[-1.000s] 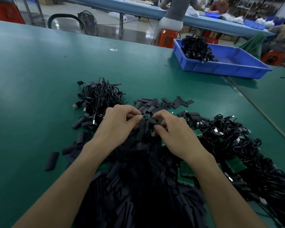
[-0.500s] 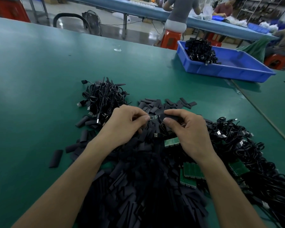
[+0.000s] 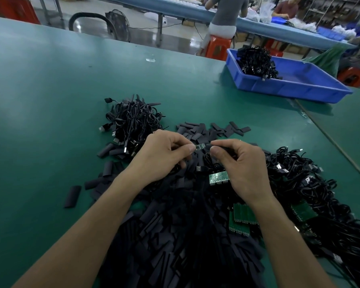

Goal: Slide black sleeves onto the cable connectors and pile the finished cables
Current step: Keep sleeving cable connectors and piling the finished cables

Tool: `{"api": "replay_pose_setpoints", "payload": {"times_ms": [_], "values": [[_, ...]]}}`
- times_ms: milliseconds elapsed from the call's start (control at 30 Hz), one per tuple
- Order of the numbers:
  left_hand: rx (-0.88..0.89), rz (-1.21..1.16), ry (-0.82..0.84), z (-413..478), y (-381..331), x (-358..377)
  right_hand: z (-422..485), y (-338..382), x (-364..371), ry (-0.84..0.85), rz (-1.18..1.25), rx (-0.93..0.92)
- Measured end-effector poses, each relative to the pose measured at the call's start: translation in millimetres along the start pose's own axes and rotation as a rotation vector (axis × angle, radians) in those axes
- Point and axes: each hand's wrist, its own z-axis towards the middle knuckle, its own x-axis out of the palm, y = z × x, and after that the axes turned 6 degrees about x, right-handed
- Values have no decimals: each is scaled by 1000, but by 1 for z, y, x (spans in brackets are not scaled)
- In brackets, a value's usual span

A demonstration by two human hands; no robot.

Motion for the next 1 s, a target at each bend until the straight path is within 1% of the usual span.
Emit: {"api": "replay_pose_setpoints", "payload": {"times_ms": [233, 367, 467, 600, 700, 833, 900, 1000], "values": [[-15, -43, 30, -2, -1, 1, 0, 1, 2, -5, 7, 10], [-11, -41, 42, -1, 0, -1, 2, 2, 1, 38, 0, 32], [8, -33, 58, -1, 2, -2, 4, 1, -4, 109, -17, 46], [32, -43, 74, -1, 2, -2, 10, 2, -12, 260, -36, 87], [24, -76, 73, -1, 2, -1, 15, 3, -15, 323, -14, 85], [32, -106, 102, -1, 1, -3, 17, 2, -15, 284, 107, 103], [33, -116, 121, -1, 0, -4, 16, 1, -15, 267, 125, 101], [24, -134, 126, -1, 0, -3, 15, 1, -16, 294, 141, 106]]}}
